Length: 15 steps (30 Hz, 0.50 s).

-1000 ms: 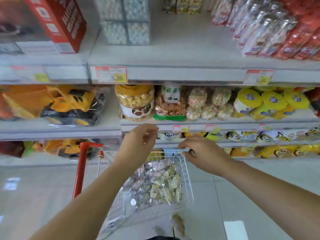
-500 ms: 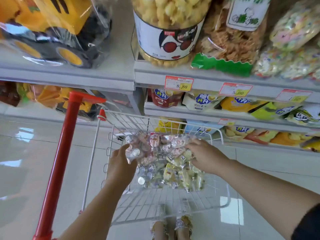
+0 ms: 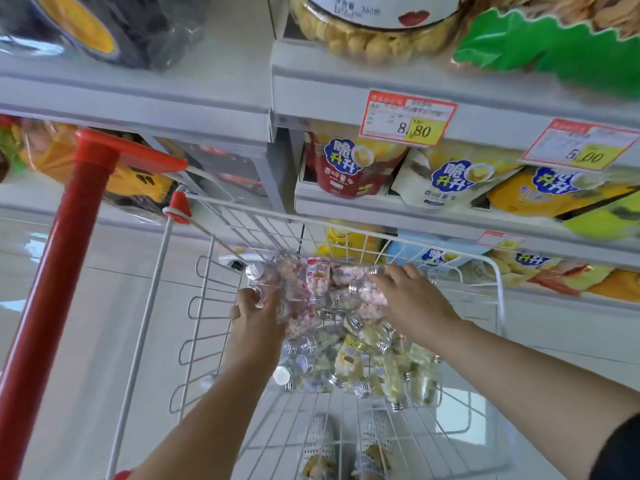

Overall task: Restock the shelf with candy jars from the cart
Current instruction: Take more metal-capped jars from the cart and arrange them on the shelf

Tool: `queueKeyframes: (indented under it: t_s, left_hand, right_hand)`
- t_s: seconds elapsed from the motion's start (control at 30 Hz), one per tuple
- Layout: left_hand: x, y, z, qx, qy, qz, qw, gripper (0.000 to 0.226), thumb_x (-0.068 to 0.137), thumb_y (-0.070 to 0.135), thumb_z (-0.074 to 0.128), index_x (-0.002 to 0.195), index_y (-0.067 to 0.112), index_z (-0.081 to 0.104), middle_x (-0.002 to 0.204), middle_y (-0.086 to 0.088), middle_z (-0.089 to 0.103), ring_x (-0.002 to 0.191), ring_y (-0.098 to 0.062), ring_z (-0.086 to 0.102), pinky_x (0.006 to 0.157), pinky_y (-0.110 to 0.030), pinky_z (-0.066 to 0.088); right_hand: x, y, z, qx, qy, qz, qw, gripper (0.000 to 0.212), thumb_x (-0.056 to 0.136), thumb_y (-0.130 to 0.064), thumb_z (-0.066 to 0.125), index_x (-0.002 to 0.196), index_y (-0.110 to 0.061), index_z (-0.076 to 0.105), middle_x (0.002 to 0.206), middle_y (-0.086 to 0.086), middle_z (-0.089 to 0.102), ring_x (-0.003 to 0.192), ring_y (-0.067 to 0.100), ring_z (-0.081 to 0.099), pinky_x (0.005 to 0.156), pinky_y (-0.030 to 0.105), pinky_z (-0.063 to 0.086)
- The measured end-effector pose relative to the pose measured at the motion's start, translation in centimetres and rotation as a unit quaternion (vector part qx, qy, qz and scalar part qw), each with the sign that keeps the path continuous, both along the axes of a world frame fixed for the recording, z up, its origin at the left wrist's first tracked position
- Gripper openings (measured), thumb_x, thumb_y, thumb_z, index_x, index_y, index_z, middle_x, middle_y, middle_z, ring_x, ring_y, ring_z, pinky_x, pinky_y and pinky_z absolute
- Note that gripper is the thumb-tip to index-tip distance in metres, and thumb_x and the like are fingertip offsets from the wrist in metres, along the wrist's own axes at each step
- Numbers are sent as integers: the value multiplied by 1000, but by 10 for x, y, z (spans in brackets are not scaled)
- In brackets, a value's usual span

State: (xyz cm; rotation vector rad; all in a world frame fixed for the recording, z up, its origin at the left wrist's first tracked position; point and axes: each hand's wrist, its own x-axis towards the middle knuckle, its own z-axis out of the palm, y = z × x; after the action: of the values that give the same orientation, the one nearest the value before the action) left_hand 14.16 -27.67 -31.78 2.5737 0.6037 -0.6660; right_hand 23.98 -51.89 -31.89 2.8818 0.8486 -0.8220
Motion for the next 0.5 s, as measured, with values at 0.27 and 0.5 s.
queueKeyframes:
  t_s: [0.27,0.5]
  left_hand:
    - [-5,-1,-15,2,-55,33,998,43,85,8,70,118,33,59,134,-5,25,104,-34,56,61,-38,55]
    - [2,18,-21,-32,-40,14,999,47,86,20,75,129,25,58,143,-10,18,81,-27,64,74,-41,59]
  right_hand:
    - [-14,-6,4,27,32,-26,999,66,94,-10,58,151,-24,27,148,4,36,131,26,39,104,38,43]
    - [-18,-15,6,58,47,-47,996,61,97,-19,54,152,-26,28,145,0,39,129,21,43,93,31,45]
